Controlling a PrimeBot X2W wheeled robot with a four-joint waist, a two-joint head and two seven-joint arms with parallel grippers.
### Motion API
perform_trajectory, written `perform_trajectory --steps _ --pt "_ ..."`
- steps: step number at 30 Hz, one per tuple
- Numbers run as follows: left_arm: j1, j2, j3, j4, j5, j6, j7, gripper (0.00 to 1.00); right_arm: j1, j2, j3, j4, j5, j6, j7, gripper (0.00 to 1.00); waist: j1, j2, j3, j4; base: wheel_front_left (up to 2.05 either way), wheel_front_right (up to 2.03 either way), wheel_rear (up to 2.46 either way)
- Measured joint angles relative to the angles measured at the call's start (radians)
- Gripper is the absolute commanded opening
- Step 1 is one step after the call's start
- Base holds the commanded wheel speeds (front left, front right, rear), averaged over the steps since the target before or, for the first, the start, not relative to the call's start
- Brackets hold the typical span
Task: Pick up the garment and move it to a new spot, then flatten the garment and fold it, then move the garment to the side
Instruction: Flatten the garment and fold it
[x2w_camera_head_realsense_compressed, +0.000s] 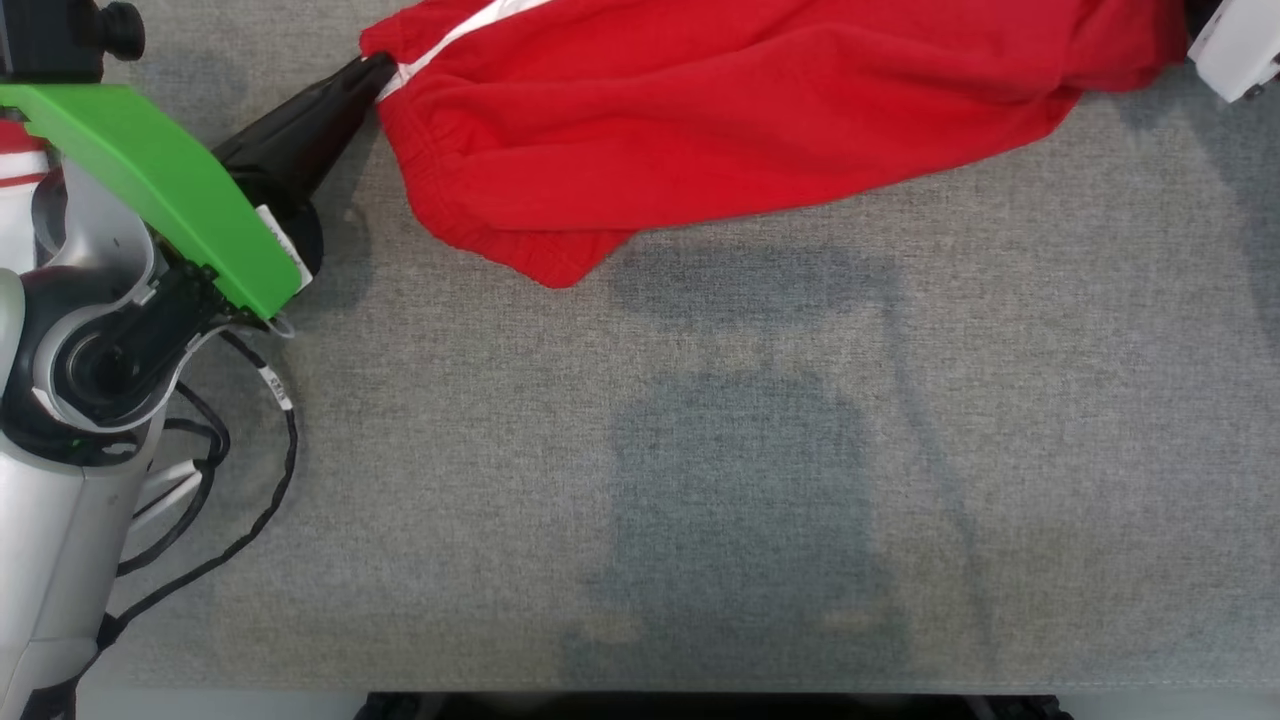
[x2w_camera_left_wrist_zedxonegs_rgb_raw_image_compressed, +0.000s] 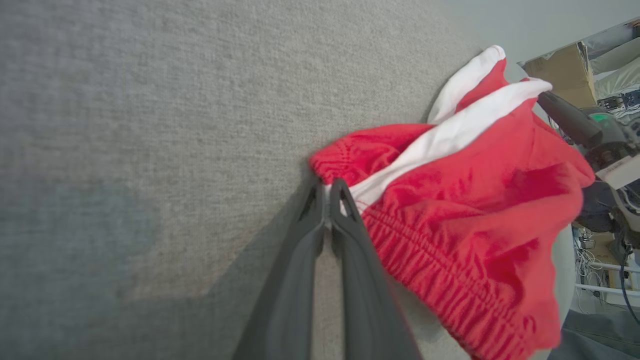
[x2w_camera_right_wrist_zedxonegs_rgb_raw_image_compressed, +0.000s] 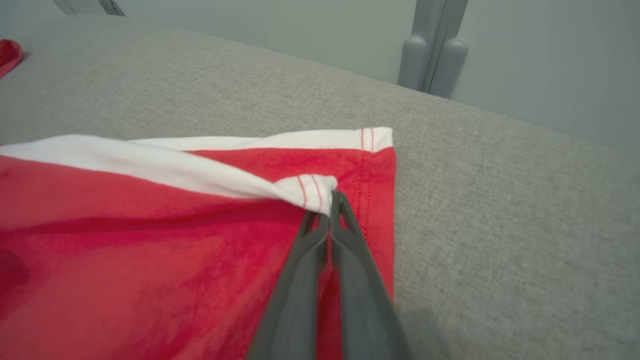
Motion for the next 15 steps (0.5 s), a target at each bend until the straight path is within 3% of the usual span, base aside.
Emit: perform_trajectory --steps 10,15 --pt "-0.035 -0.019 0.007 0.002 0.001 -0.006 -0.016 0.0 -0.104 0.005 0.021 0.062 -0.029 0.0 -0.024 0.0 0.0 0.0 0.034 0.006 0.0 0.0 0.0" --pt "-0.045 -0.05 -0.01 0.007 0.001 -0.029 -0.024 0.0 -0.131 -0.004 0.024 0.109 -0.065 0.0 -0.055 0.0 -0.0001 0.0 0.033 0.019 0.0 0.0 0.0"
